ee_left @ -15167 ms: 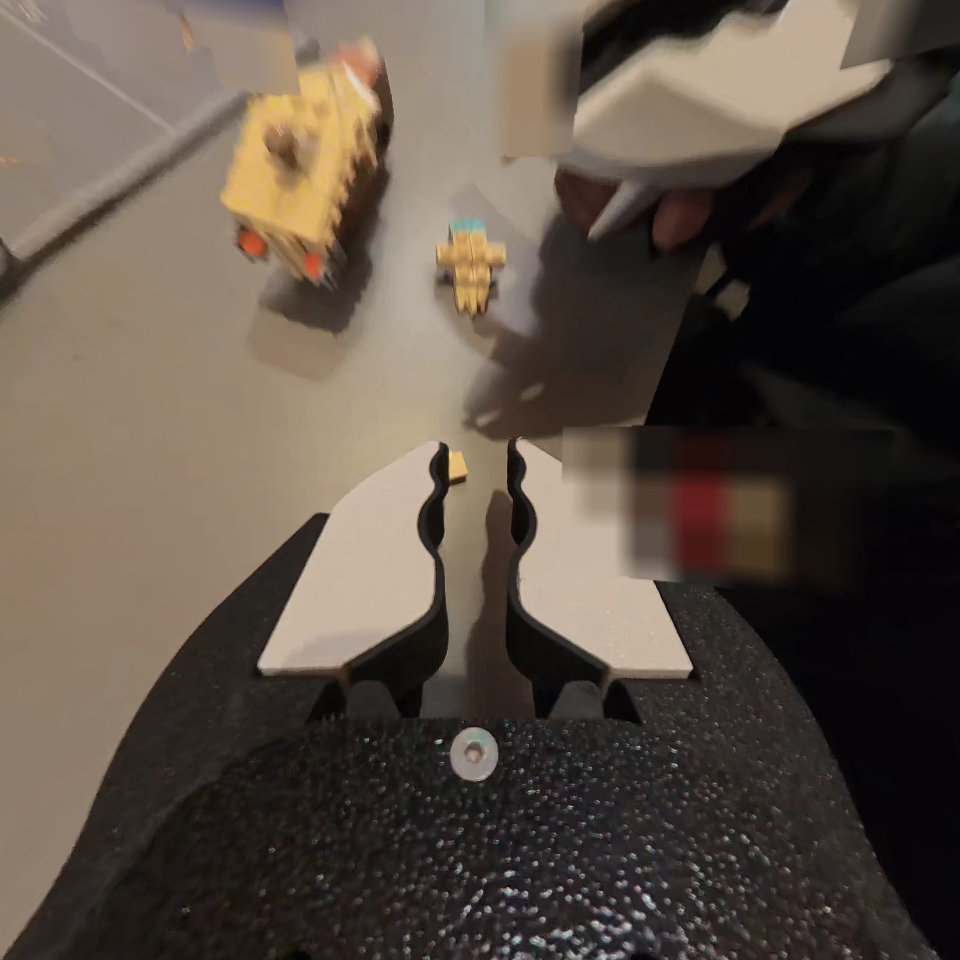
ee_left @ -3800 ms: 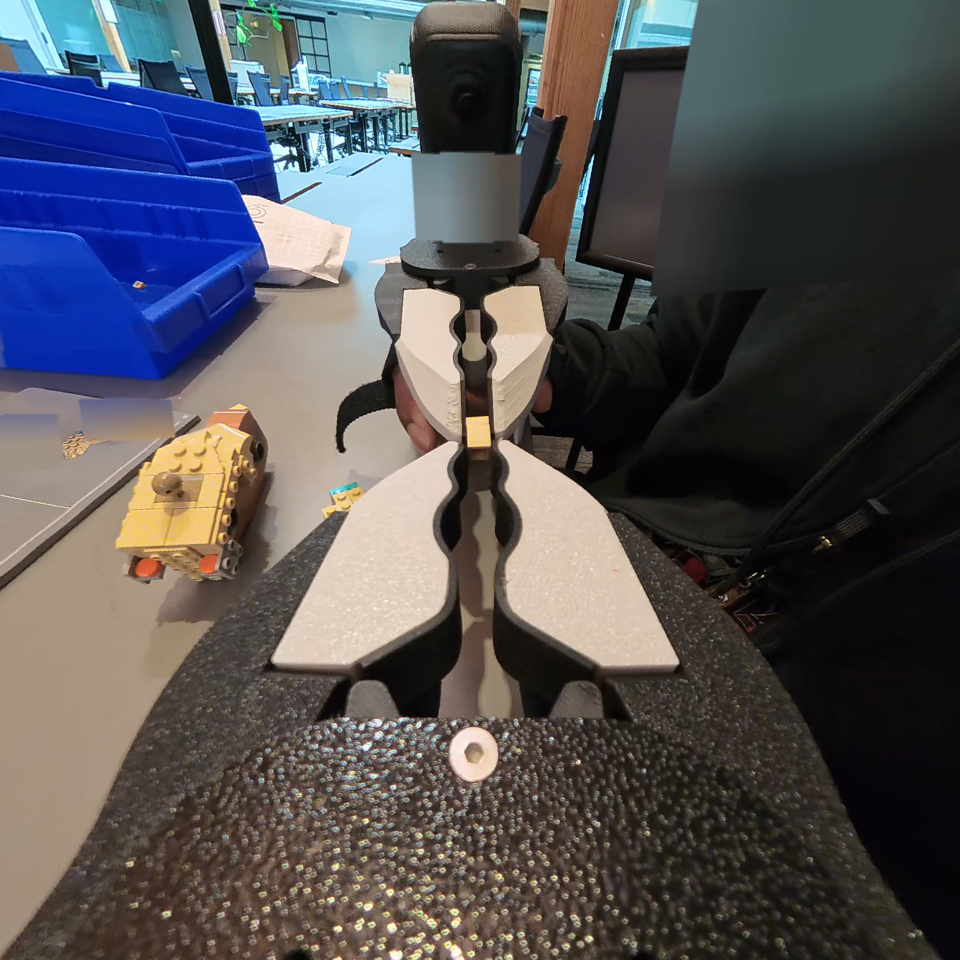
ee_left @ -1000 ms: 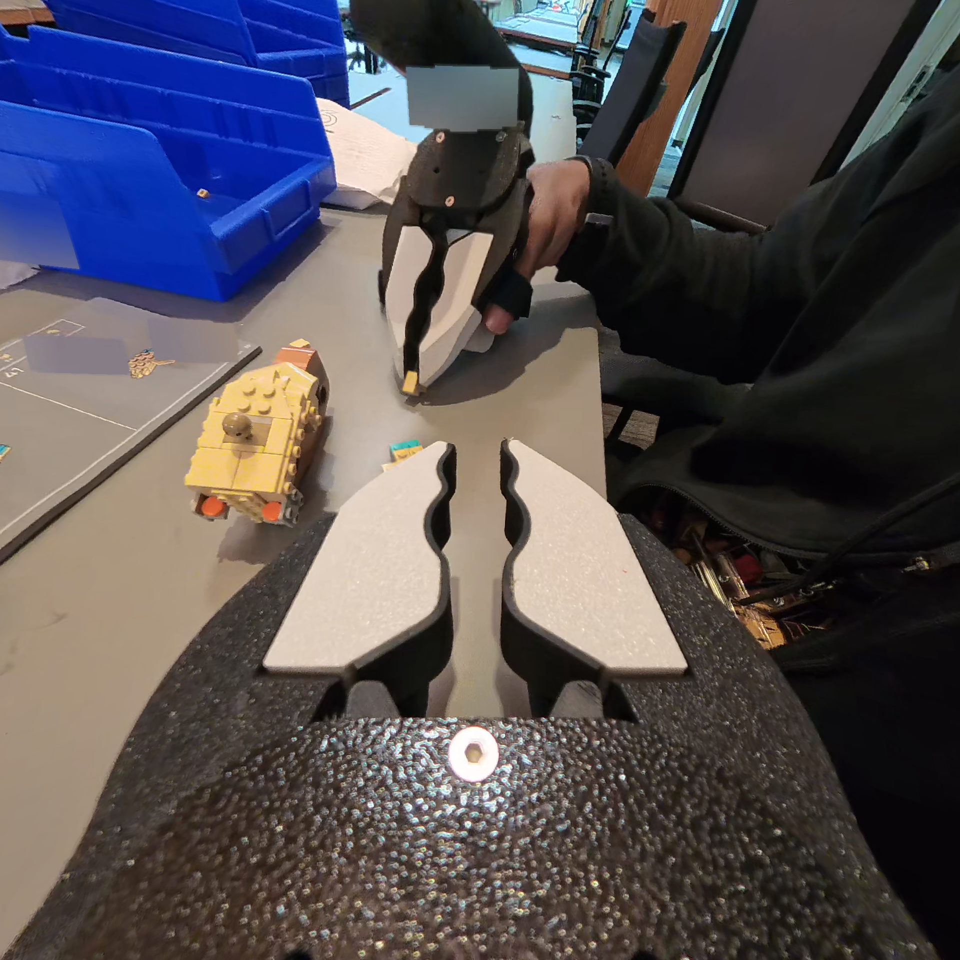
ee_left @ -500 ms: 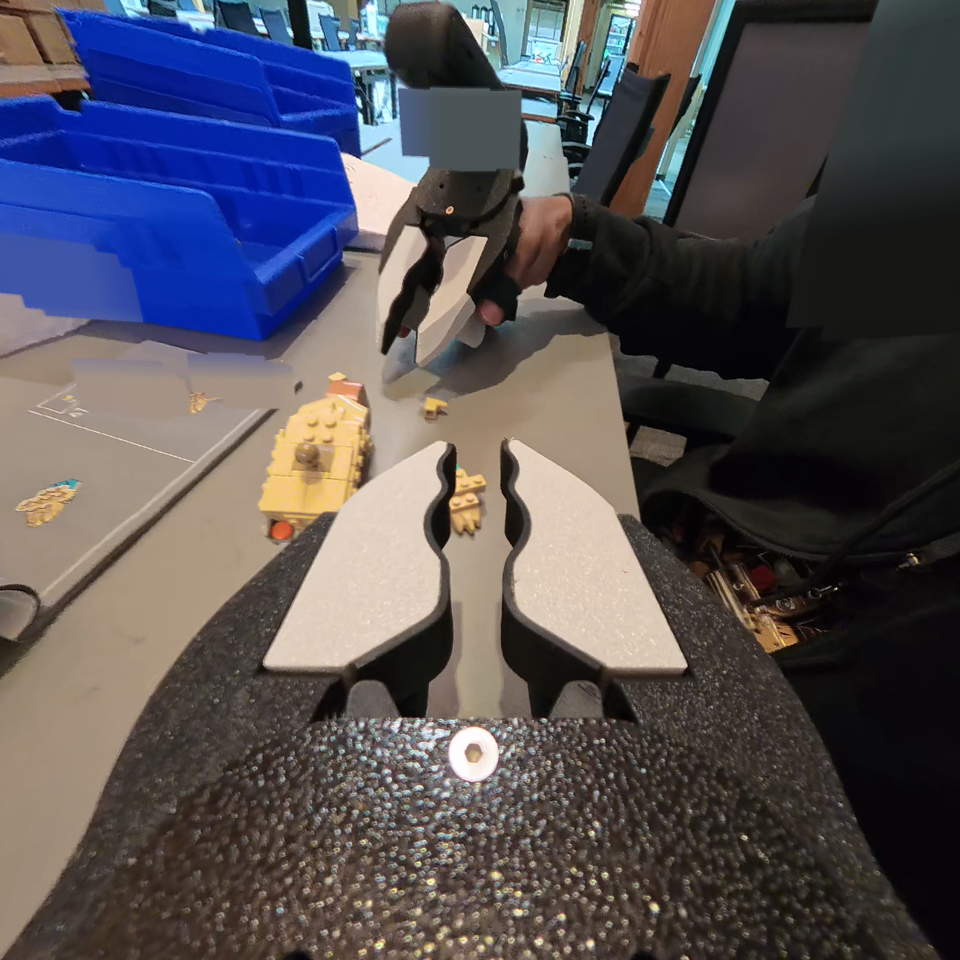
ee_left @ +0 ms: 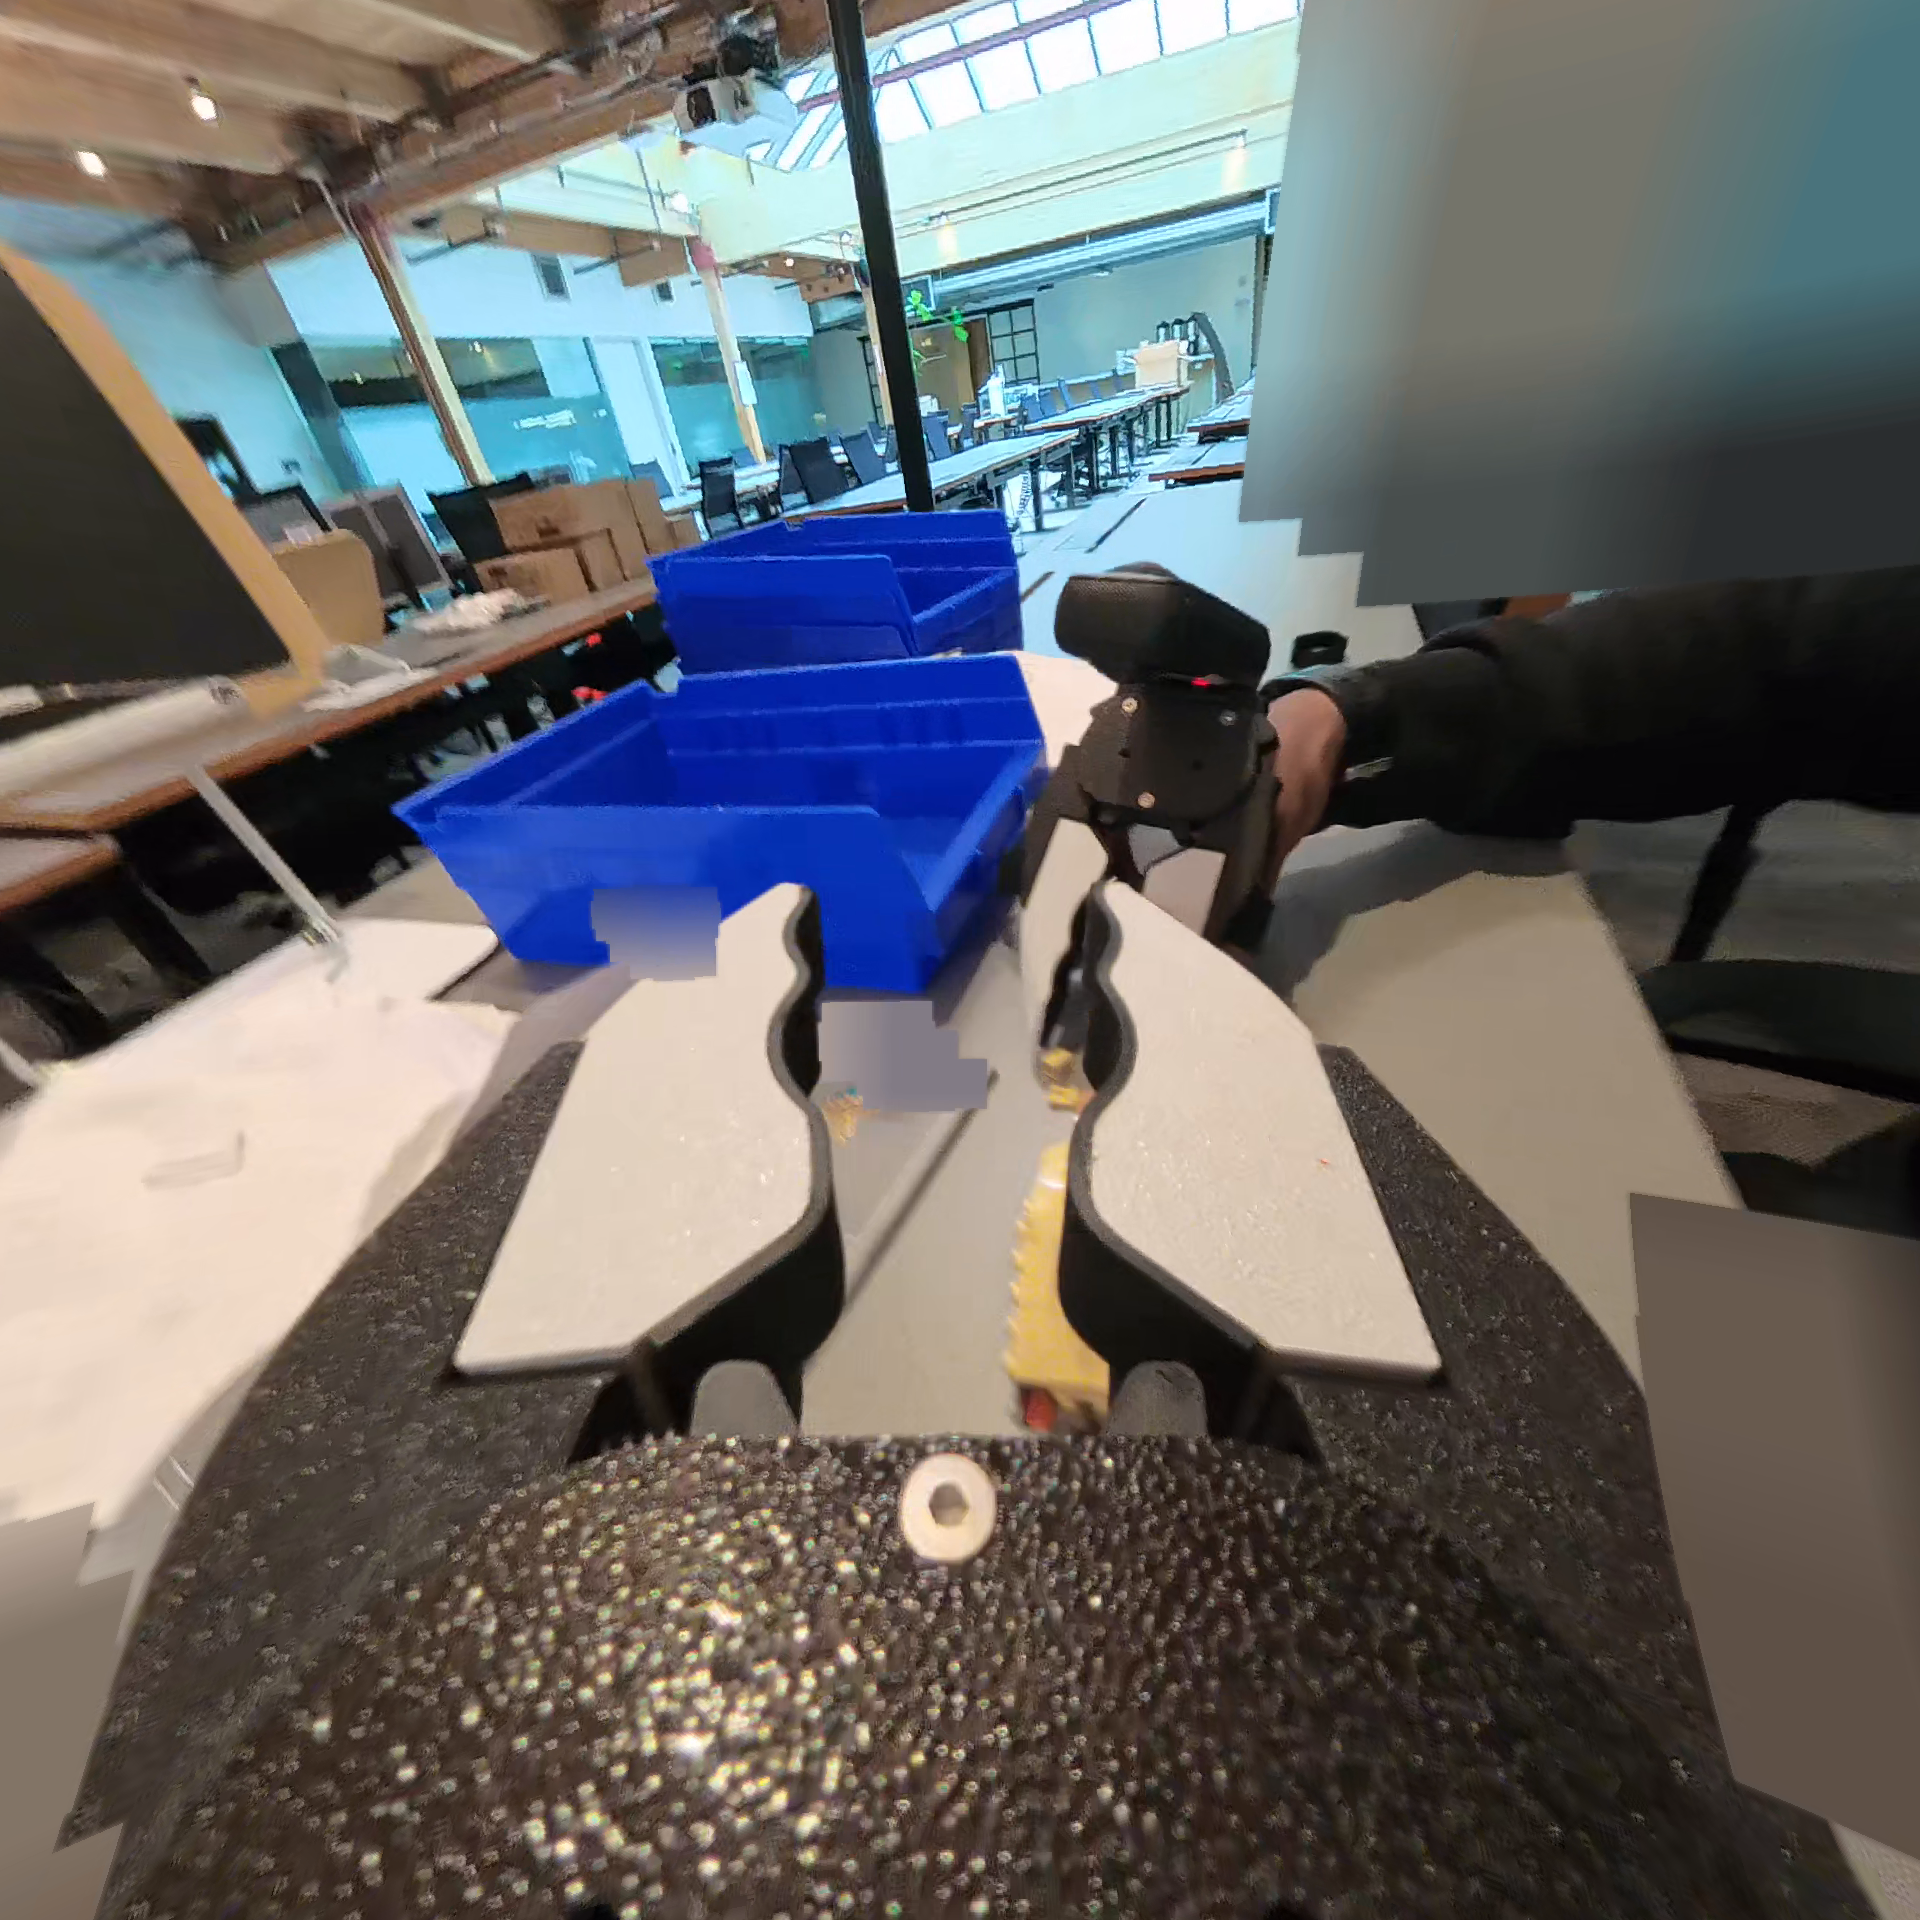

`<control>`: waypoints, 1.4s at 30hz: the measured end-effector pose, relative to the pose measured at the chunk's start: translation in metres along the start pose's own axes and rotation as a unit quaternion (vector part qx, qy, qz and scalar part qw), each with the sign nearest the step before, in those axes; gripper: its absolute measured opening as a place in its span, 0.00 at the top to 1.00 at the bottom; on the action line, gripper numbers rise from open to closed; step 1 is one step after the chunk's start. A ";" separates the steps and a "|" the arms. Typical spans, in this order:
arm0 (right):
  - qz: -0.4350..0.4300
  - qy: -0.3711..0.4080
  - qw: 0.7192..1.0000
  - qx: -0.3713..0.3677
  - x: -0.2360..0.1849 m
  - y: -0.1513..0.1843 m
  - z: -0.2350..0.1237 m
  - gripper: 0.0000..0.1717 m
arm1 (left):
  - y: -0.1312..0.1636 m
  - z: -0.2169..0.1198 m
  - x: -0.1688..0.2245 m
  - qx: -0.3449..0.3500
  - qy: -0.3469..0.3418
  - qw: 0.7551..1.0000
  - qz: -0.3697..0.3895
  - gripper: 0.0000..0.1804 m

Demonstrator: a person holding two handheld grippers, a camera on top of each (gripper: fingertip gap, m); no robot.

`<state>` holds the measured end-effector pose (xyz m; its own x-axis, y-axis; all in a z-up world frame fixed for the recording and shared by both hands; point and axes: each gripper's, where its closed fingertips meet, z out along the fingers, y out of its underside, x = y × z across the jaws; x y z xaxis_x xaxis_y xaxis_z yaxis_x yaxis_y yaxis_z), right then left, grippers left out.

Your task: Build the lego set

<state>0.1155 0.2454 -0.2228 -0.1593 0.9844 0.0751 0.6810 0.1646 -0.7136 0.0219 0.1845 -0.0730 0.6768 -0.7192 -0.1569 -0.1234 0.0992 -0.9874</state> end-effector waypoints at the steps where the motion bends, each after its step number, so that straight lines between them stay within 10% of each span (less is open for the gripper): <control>1: -0.001 -0.004 1.000 -0.001 0.001 0.000 0.001 0.84 | -0.001 0.009 -0.004 0.000 -0.003 1.000 0.019 0.74; 16: 0.016 -0.036 0.999 -0.010 0.001 0.002 0.003 0.90 | -0.001 0.061 -0.048 0.098 -0.013 0.994 -0.043 0.76; 24: 0.030 -0.018 0.994 0.106 0.009 -0.036 -0.018 0.83 | -0.034 0.060 -0.062 0.205 -0.024 0.964 -0.166 0.78; 32: 0.215 -0.097 0.873 0.426 0.010 -0.161 -0.061 0.70 | -0.051 0.078 -0.099 0.268 -0.069 0.864 -0.421 0.81; 42: 0.283 -0.143 0.832 0.455 -0.003 -0.180 -0.049 0.57 | -0.060 0.067 -0.109 0.337 -0.090 0.813 -0.466 0.81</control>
<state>0.0290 0.2161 -0.0605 -0.2493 0.8115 -0.5284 -0.0969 -0.5638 -0.8202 0.0039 0.3027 0.0018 0.3512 -0.5914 0.7259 0.8885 -0.0341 -0.4577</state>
